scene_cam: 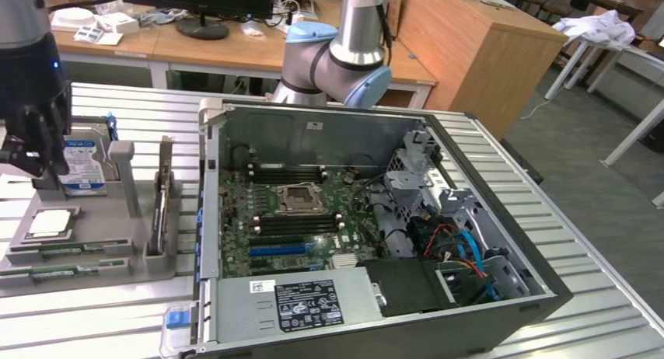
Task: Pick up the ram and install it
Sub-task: 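Pick up the ram and move it above insertion slot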
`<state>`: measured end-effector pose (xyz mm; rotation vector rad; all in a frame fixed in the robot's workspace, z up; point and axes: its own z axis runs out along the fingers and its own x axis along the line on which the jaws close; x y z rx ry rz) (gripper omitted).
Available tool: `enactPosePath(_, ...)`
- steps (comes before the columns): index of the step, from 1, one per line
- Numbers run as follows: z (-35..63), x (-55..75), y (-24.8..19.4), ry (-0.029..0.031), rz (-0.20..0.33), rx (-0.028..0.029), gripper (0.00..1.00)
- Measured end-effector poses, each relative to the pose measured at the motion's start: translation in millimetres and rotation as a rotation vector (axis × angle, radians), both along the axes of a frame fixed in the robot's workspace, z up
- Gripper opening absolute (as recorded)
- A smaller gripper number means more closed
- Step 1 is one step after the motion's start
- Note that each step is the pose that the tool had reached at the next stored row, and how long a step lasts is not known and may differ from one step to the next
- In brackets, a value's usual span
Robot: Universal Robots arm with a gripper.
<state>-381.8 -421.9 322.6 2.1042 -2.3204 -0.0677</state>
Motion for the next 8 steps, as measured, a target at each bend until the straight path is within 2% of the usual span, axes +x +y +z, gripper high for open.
enactPosePath(8,-14.5,0.0,0.0,-0.0001,0.009,0.0001,0.31)
